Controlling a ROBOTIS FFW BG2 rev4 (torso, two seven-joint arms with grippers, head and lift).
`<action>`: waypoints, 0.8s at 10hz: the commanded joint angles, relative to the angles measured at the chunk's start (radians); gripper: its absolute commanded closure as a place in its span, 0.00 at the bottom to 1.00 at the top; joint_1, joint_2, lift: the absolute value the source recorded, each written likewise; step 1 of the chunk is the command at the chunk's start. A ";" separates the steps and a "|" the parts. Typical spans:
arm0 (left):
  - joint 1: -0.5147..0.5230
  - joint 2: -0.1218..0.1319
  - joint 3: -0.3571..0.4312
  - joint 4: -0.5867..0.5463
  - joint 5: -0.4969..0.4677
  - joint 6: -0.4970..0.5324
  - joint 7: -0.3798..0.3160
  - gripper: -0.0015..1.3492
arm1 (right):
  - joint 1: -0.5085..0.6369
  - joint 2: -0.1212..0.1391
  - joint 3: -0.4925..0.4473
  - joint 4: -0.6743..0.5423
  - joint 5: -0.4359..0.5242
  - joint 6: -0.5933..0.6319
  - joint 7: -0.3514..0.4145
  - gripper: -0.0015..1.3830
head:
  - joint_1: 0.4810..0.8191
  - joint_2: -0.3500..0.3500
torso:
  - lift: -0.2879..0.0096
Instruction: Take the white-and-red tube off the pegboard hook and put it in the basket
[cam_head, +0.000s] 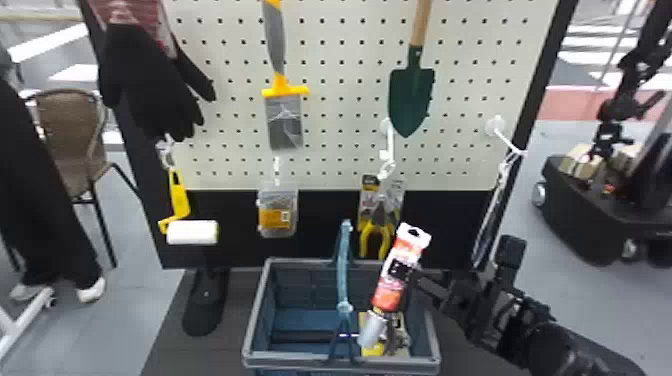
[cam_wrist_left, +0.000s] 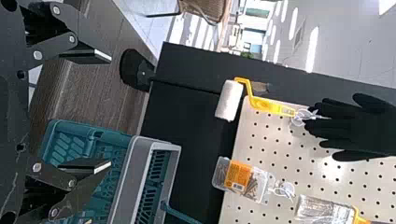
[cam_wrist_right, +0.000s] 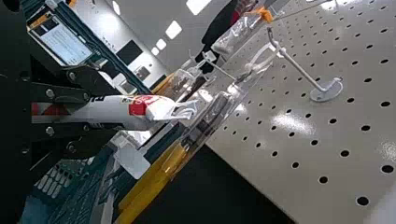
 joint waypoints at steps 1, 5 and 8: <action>-0.002 0.000 0.000 0.000 0.000 0.000 0.000 0.35 | -0.009 -0.005 0.000 0.009 0.002 -0.001 0.000 0.78 | 0.20 0.50 | 0.63; -0.002 0.002 -0.002 0.000 0.003 0.002 0.000 0.35 | -0.022 -0.009 0.000 0.016 -0.001 -0.008 0.002 0.04 | 0.20 0.50 | 0.63; -0.002 0.002 -0.002 0.000 0.003 0.002 0.000 0.35 | -0.024 -0.011 0.000 0.016 -0.004 -0.011 0.002 0.13 | 0.20 0.50 | 0.63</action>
